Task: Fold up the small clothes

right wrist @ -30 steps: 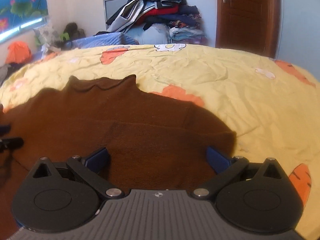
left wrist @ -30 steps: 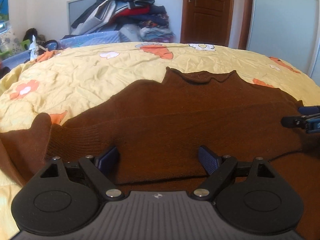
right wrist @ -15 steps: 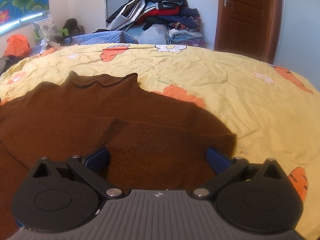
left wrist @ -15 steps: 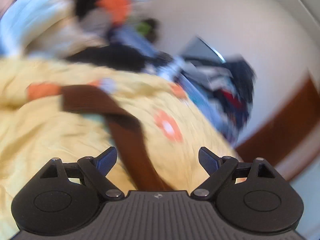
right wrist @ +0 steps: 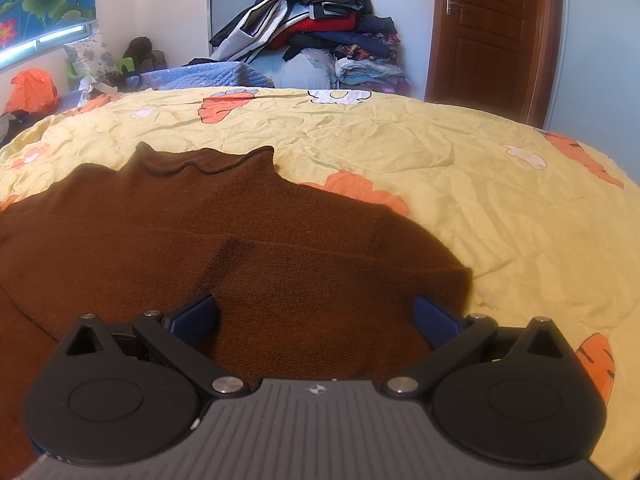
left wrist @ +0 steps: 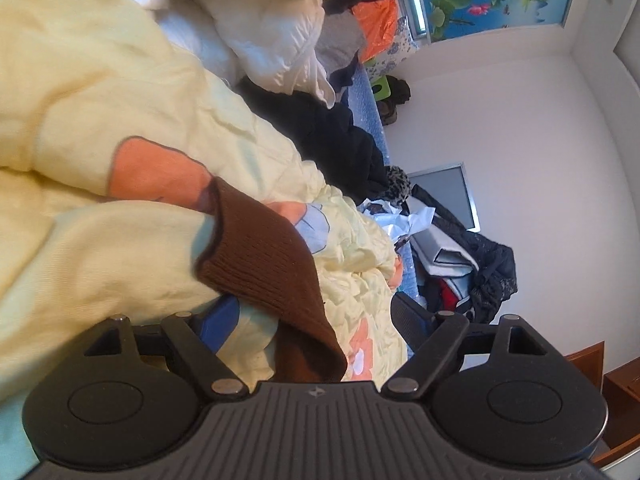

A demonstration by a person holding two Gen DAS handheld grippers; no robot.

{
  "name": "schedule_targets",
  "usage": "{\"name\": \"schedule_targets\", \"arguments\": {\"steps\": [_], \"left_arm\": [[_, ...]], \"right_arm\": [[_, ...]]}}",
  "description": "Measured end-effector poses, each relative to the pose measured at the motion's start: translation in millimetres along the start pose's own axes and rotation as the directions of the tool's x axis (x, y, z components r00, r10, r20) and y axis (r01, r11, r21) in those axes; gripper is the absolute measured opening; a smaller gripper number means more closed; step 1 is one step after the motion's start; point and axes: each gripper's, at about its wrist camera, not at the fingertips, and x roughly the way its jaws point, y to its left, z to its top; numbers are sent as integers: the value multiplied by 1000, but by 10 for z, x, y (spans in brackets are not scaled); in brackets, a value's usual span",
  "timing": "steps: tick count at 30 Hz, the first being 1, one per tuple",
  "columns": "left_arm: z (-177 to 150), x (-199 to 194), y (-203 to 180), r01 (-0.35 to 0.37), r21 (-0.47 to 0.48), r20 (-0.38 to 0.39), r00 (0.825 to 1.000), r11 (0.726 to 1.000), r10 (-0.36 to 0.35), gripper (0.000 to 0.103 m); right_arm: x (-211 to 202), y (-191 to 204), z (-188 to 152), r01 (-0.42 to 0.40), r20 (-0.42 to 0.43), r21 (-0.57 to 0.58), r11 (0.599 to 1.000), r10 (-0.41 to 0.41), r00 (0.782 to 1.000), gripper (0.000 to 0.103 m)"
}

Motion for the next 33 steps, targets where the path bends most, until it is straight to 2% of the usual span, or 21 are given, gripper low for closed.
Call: {"name": "schedule_targets", "arguments": {"steps": [2,3,5,7,9,13,15,17,18,19,20,21,23,24,26,28,29,30,31,32,33], "left_arm": [[-15,79,-50,-23,24,8,1000,999,23,82],[-18,101,-57,-35,27,13,999,999,34,77],[-19,108,-43,-68,27,26,997,997,67,59],[1,157,1,-117,30,29,993,993,116,28],[25,189,49,-166,38,39,986,985,164,10],[11,28,-94,-188,91,96,979,978,179,7],[-105,-88,-409,-163,204,115,983,965,142,6],[-409,-213,-852,-110,389,112,991,915,72,6],[-635,-274,-1095,-58,487,90,996,871,16,6],[-911,-336,-1324,3,586,54,998,810,-43,6],[-1229,-410,-1528,62,680,9,996,730,-93,6],[-1592,-470,-1703,125,764,-50,990,633,-134,6],[-2376,-583,-1920,250,875,-198,966,415,-163,6],[-2785,-631,-1958,313,901,-281,949,299,-146,6],[-3567,-697,-1894,424,901,-422,905,87,-41,8],[-4181,-776,-1680,447,892,-443,894,-72,71,14],[-4379,-826,-1562,440,889,-428,897,-125,113,16],[-4490,-887,-1453,436,887,-418,898,-153,135,20],[-4522,-969,-1350,439,885,-421,897,-158,136,28],[-4494,-1051,-1254,448,882,-432,892,-147,130,35],[-4412,-1111,-1184,456,881,-441,888,-128,126,60]], "right_arm": [[1,0,1,0,0,0,1000,0,1000,103],[2,-1,1,0,1,0,1000,0,1000,103],[1,-3,0,-1,0,0,1000,1,1000,103],[1,-3,0,-1,0,0,1000,1,1000,103],[3,-1,1,-1,1,0,1000,1,1000,103],[4,-4,0,-1,1,1,1000,1,1000,103],[4,-1,0,0,1,1,1000,0,1000,103],[0,2,3,0,2,3,1000,0,1000,103],[3,4,5,0,2,4,1000,0,1000,103],[-5,5,3,0,4,6,1000,0,1000,103],[-8,4,4,0,5,8,1000,0,1000,103],[-10,5,3,0,6,10,1000,0,1000,103],[-13,2,3,-1,7,13,1000,1,1000,103],[-16,1,3,-3,8,17,1000,3,1000,103],[-20,-5,0,-7,10,23,1000,7,1000,103],[-22,-16,-2,-12,12,31,999,12,1000,103],[-25,-17,-1,-13,13,34,999,12,1000,103],[-26,-17,-3,-14,13,35,999,13,1000,103],[-25,-16,-5,-15,14,36,999,14,1000,103],[-25,-16,-3,-16,15,37,999,15,1000,103],[-25,-16,-3,-17,16,39,999,17,1000,103]]}}
